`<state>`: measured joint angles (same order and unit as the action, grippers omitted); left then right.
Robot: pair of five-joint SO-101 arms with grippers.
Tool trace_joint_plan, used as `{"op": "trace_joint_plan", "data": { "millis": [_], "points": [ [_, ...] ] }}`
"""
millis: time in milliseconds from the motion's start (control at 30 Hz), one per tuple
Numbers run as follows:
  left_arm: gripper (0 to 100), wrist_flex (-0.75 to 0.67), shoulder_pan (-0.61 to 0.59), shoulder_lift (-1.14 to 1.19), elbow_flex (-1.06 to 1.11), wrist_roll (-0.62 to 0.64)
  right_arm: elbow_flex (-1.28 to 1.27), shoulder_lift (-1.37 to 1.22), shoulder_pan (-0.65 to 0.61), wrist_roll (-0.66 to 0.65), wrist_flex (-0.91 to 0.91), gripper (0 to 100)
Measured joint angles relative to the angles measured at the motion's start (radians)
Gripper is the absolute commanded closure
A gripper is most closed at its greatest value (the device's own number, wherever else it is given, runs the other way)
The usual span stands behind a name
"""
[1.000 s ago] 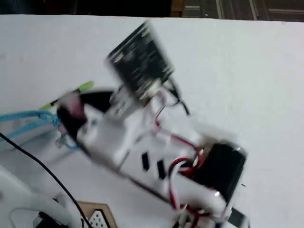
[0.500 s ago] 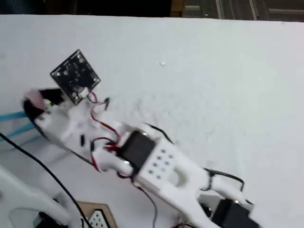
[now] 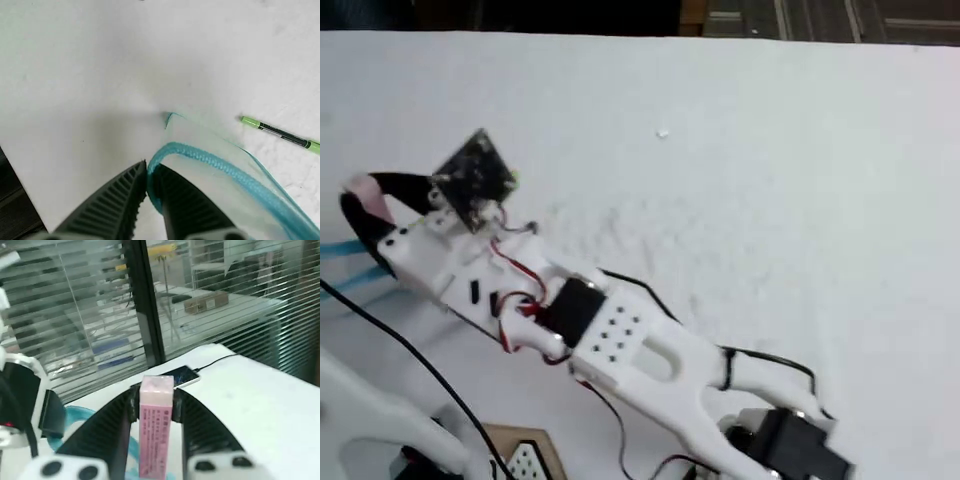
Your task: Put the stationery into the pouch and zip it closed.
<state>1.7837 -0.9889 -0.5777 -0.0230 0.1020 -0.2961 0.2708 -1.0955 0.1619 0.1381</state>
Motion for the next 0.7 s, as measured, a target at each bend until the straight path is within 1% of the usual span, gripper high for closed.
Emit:
{"op": "trace_joint_plan", "data": {
  "millis": [167, 267, 367, 467, 567, 700],
  "points": [
    [98, 0.000, 0.000, 0.000, 0.000, 0.000, -0.181, 0.120, 0.031, 0.000, -0.098, 98.1],
    [98, 0.000, 0.000, 0.000, 0.000, 0.000, -0.310, 0.170, 0.023, -0.043, -0.187, 98.1],
    [98, 0.000, 0.000, 0.000, 0.000, 0.000, -0.428, 0.192, 0.028, -0.091, -0.322, 98.2],
    [98, 0.000, 0.000, 0.000, 0.000, 0.000, -0.531, 0.210, 0.025, -0.158, -0.497, 98.2],
    [98, 0.000, 0.000, 0.000, 0.000, 0.000, -0.557, 0.216, -0.005, -0.247, -0.647, 98.2],
    [98, 0.000, 0.000, 0.000, 0.000, 0.000, -0.557, 0.222, -0.035, -0.270, -0.692, 98.2]
  ]
}}
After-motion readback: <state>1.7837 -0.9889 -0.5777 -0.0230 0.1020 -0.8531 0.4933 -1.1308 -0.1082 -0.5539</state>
